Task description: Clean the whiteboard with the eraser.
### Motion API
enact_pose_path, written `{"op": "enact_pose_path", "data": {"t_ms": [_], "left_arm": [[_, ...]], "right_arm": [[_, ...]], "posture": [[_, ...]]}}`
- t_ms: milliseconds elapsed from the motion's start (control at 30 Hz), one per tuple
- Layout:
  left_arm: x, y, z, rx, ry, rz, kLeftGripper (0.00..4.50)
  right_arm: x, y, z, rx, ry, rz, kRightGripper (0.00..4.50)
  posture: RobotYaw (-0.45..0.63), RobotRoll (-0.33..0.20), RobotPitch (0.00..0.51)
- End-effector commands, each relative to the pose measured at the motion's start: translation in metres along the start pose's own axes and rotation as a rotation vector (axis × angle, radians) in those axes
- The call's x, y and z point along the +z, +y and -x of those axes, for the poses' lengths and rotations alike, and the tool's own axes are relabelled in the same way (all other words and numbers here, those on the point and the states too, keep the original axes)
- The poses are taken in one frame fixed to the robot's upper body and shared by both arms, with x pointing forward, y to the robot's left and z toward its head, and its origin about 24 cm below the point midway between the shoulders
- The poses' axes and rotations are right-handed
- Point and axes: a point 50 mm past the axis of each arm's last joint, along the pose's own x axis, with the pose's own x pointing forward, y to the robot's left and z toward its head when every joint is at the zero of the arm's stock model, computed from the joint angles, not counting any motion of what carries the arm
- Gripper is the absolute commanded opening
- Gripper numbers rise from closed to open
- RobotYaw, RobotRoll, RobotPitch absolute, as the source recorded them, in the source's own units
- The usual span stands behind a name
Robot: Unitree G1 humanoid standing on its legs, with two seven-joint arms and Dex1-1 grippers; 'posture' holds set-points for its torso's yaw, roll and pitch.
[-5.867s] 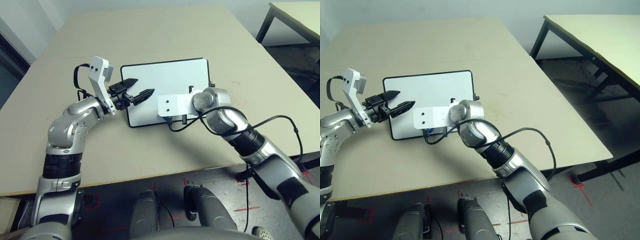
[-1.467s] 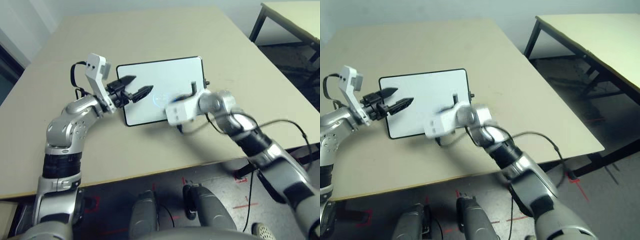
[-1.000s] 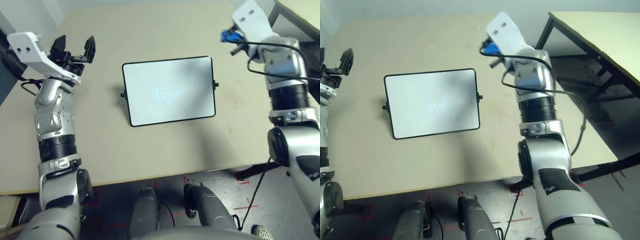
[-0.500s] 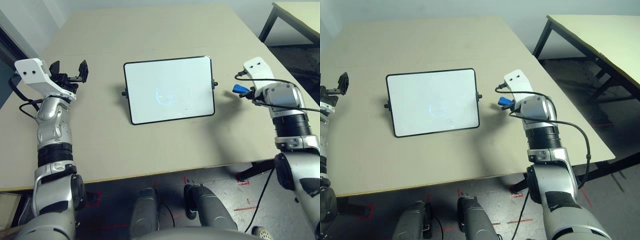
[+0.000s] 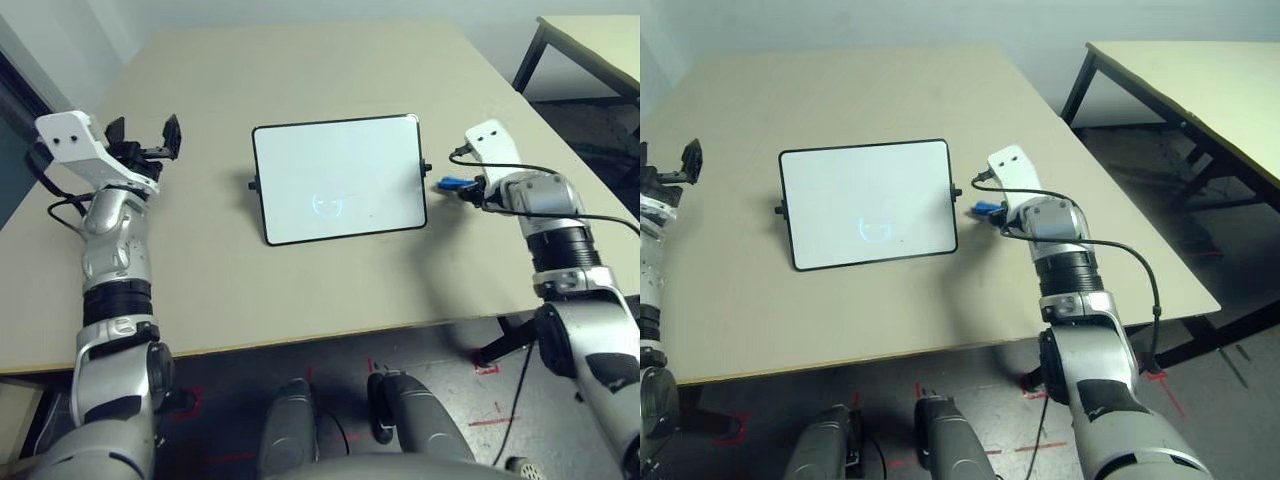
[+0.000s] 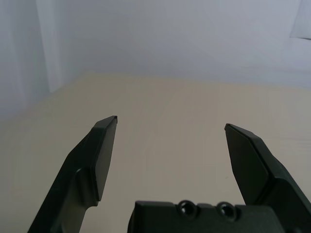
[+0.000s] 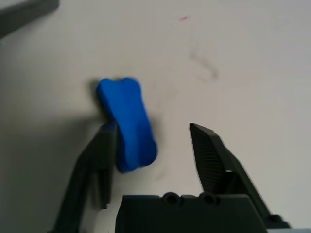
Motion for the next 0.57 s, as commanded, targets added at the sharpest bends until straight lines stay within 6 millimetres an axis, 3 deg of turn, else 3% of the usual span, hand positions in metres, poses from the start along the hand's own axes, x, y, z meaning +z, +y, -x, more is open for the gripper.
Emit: {"op": "enact_pose_path", "data": {"t_ms": [33,233,367,500,567], "left_arm": [[-0.007,-0.001,0.003,0.002,0.037,-0.005,4.50],[-0.020,0.004,0.010,0.047,0.060,0.009,4.50],[-0.038,0.002,0.020,0.081,0.078,0.018,4.50],[-0.052,0.005,0.028,0.139,0.111,0.028,4.50],[-0.061,0.006,0.032,0.145,0.145,0.021,4.50]], "right_arm": [[0.001,-0.017,0.006,-0.025,-0.019,-0.093,4.32],[0.007,-0.049,0.012,-0.199,-0.348,-0.207,4.46],[-0.024,-0.062,0.005,-0.309,-0.472,-0.213,4.46],[-0.049,-0.064,-0.003,-0.335,-0.473,-0.223,4.46],[-0.074,-0.066,-0.006,-0.376,-0.404,-0.246,4.46]], "posture": [[-0.05,0.000,0.115],[-0.07,0.000,0.112],[-0.07,0.000,0.112],[-0.08,0.000,0.112],[-0.07,0.000,0.096]]}}
